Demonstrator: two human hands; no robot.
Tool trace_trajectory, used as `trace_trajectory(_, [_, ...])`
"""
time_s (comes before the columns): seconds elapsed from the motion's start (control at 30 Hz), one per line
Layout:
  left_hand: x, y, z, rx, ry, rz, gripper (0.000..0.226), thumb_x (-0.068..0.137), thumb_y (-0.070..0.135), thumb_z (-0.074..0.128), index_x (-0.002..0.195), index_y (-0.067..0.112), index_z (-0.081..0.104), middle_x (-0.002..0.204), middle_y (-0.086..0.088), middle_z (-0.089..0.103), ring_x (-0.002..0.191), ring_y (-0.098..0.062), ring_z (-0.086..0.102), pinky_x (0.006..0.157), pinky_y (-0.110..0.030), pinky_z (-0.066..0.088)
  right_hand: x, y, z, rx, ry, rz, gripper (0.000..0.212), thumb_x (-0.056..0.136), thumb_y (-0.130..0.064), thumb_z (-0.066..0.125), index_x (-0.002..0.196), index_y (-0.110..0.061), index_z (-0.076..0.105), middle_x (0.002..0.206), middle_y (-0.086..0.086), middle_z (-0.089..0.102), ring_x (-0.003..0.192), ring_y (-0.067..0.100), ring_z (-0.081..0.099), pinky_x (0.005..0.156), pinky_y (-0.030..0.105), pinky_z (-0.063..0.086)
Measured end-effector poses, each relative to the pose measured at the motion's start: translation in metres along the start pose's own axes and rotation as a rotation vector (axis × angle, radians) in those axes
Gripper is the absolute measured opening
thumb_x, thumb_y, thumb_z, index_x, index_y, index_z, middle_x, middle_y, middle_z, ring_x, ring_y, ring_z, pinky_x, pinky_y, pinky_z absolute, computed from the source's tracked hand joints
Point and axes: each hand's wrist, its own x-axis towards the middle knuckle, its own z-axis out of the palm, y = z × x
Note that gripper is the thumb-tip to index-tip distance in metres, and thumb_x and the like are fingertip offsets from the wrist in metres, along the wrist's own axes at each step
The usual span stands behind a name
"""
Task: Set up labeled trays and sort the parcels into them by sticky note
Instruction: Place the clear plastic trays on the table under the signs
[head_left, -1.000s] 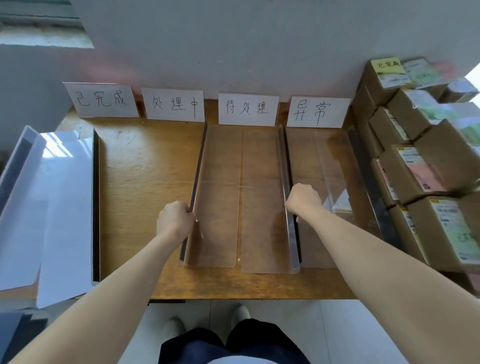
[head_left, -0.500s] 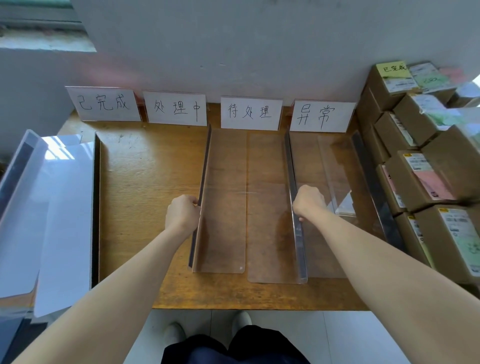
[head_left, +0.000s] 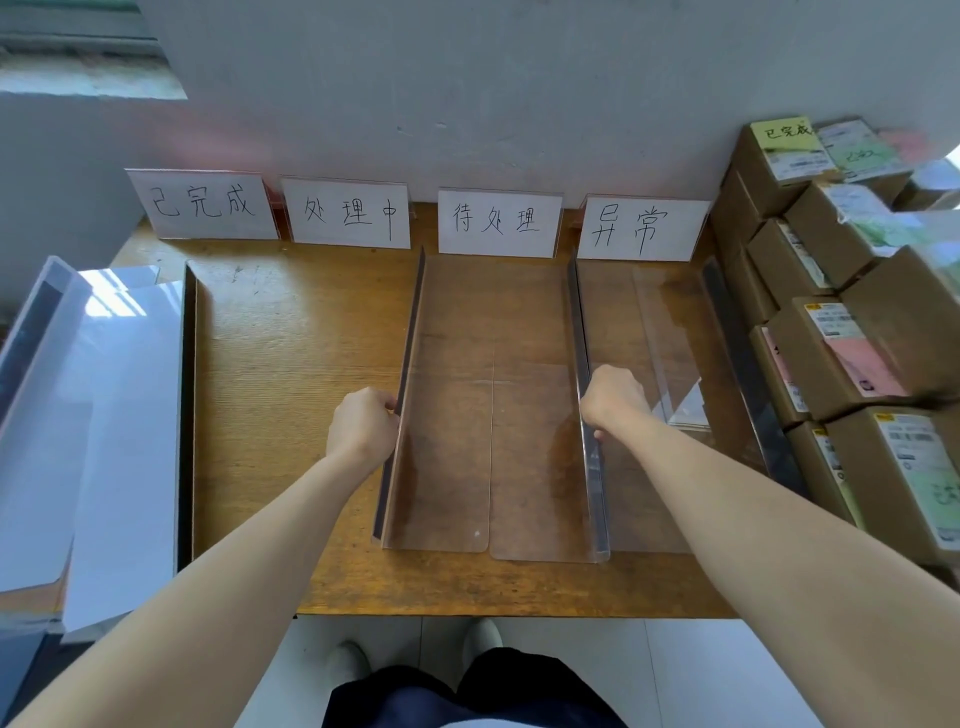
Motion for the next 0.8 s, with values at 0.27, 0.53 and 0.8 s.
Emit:
trace_trajectory(0.27, [-0.0008,0.0049,0.0005,-0.009,-0.003,0.0,0.028,0.092,0.005,0.052,0.118,0.007,0.063,0.108,-0.012,0.067,0.09,-0.024,0.06,0.071,-0.028,0.046,0.0032,-0.0028,-0.0045,0.004,0.013,-0.008,0.017,0.085,0.003,0.051,0.097,-0.003,0.061,0.098,0.015,0.063,0.084,0.031,0.066,0.067,0.037,0.059])
trace_trajectory(0.53, [0.001,0.0064,0.0023,-0.026,-0.018,-0.009,0.032,0.091,0.009,0.055,0.123,0.008,0.06,0.115,-0.013,0.064,0.101,-0.027,0.06,0.077,-0.03,0.048,0.0041,-0.0014,-0.0045,-0.014,0.023,-0.021,0.022,0.087,0.001,0.051,0.105,-0.003,0.062,0.102,0.017,0.064,0.088,0.031,0.065,0.08,0.04,0.057])
trace_trajectory(0.8, [0.0032,0.0061,0.0027,-0.037,-0.018,-0.022,0.031,0.09,0.007,0.056,0.121,0.008,0.061,0.113,-0.013,0.064,0.097,-0.027,0.06,0.074,-0.03,0.048,0.0023,-0.001,-0.0074,-0.042,0.021,-0.031,0.017,0.088,-0.001,0.053,0.102,-0.004,0.062,0.098,0.015,0.064,0.087,0.03,0.065,0.079,0.039,0.057])
